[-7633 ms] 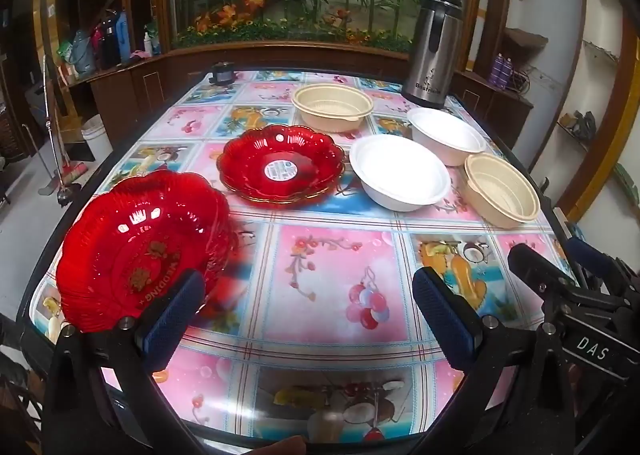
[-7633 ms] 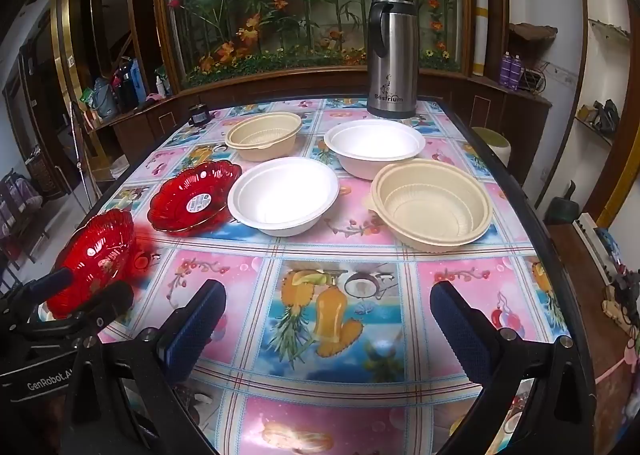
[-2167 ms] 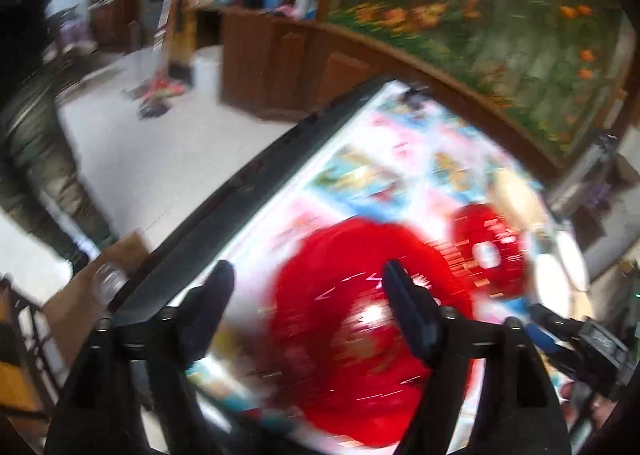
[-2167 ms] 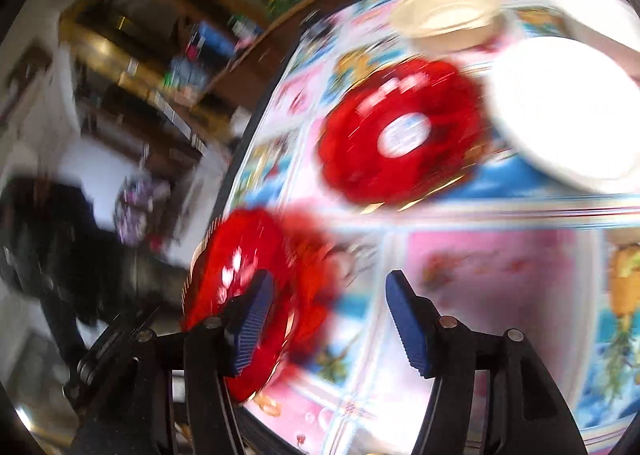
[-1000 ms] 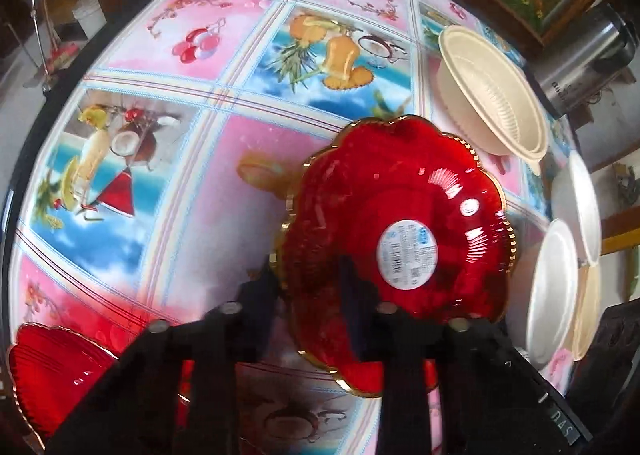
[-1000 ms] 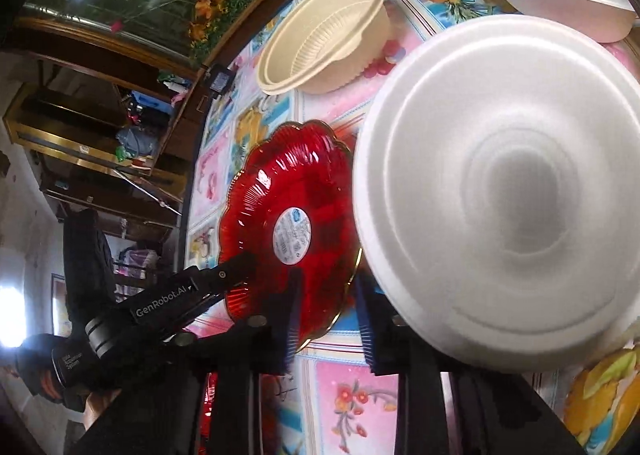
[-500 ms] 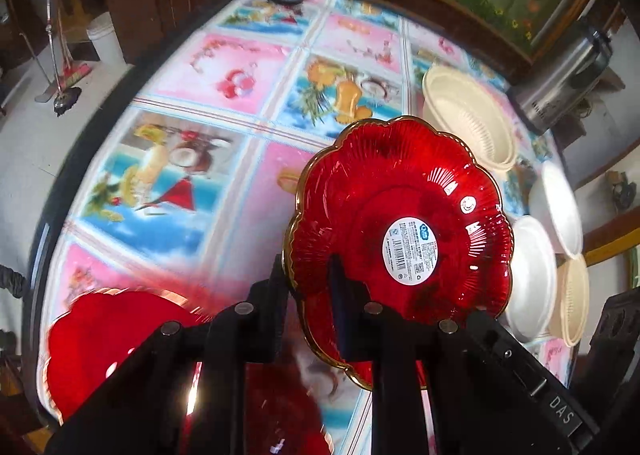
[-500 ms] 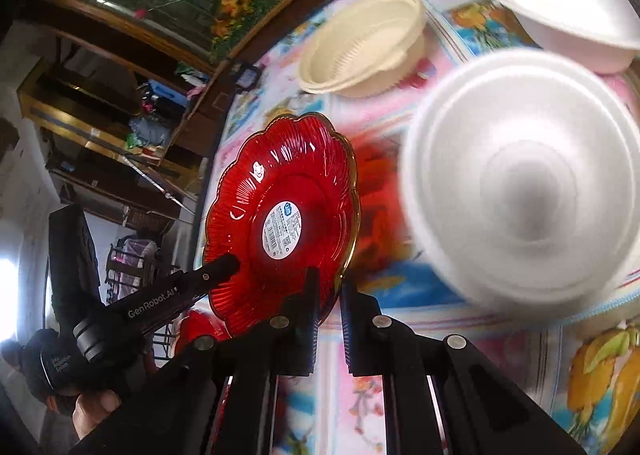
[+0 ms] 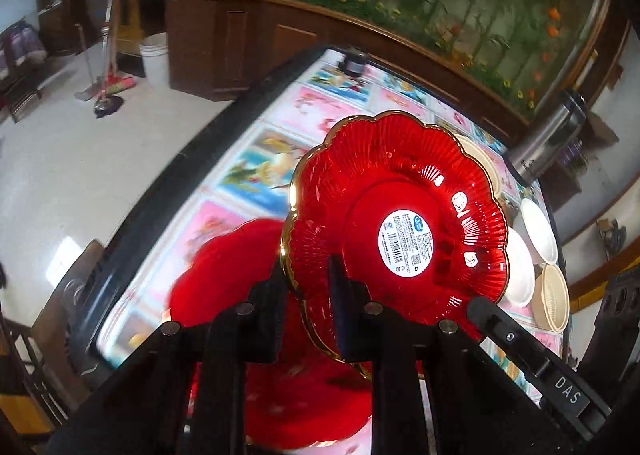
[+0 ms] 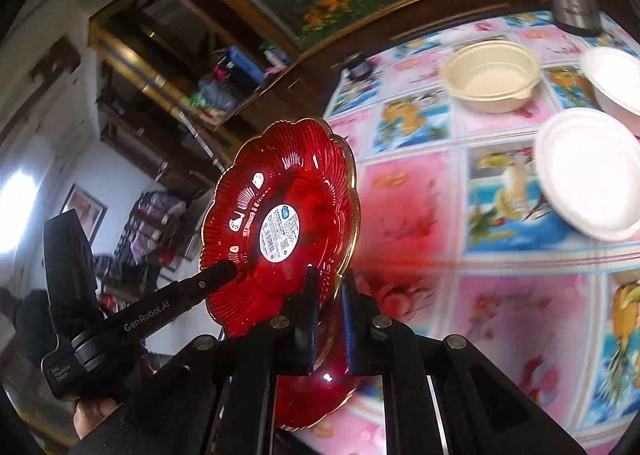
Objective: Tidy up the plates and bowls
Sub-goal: 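Carry the stacked red plates with the left gripper toward the table edge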
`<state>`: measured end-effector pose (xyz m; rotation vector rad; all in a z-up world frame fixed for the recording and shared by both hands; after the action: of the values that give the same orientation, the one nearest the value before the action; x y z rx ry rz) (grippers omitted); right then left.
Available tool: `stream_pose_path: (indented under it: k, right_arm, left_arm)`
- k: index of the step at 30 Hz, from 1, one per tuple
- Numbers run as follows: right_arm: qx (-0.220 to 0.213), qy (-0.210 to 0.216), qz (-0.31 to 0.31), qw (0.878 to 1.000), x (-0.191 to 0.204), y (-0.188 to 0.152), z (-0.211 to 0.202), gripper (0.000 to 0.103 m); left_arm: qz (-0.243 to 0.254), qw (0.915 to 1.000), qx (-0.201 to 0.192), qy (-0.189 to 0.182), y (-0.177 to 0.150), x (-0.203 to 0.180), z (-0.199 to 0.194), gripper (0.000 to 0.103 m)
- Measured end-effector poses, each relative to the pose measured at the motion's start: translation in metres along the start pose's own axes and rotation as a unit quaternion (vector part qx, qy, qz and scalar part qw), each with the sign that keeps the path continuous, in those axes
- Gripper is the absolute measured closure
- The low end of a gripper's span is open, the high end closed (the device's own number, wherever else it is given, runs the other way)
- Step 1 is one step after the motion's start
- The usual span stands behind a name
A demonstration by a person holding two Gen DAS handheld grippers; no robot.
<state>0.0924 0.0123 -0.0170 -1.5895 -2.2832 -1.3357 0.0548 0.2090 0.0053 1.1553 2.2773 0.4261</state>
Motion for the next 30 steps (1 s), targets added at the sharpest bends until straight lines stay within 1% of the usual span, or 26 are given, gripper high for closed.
stream_pose_path:
  k: [3,7,11,18,22,30]
  right_arm:
    - [0.011,0.006,-0.017,1.0,0.02,-0.012,0.006,0.094]
    - [0.031,0.006,-0.034,0.999,0.034,-0.03,0.017,0.094]
    - [0.054,-0.002,-0.038,0.998,0.033,-0.042,0.029,0.093]
    - [0.083,-0.014,-0.042,0.996,0.03,-0.054,0.044,0.093]
    - [0.096,-0.019,-0.045,0.994,0.027,-0.058,0.053,0.092]
    - [0.116,-0.031,-0.055,0.991,0.028,-0.06,0.061,0.091]
  left_arm:
    - [-0.013,0.9999,0.0,0.003,-0.013,0.018,-0.005,0.086]
    - [-0.027,0.9996,0.007,0.01,-0.029,0.038,0.0,0.086]
    - [-0.038,0.9988,0.024,0.019,-0.04,0.049,0.013,0.086]
    - [-0.046,0.9977,0.04,0.029,-0.054,0.06,0.022,0.086]
    - [-0.045,0.9973,0.043,0.039,-0.059,0.063,0.024,0.085]
    - [-0.04,0.9971,0.045,0.046,-0.064,0.065,0.025,0.085]
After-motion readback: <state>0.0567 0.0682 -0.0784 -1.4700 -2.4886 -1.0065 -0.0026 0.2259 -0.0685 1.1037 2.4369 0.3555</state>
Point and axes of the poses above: each gripper's, at about its wrist camera, not at the fingertips, and z roughly the way its jaws point, x to its left, y to its top, the point moved 1 cm from there along z, roughly the way its jaws point, and after that the axes turned 10 degrees about -z, right-handed, at the moved point
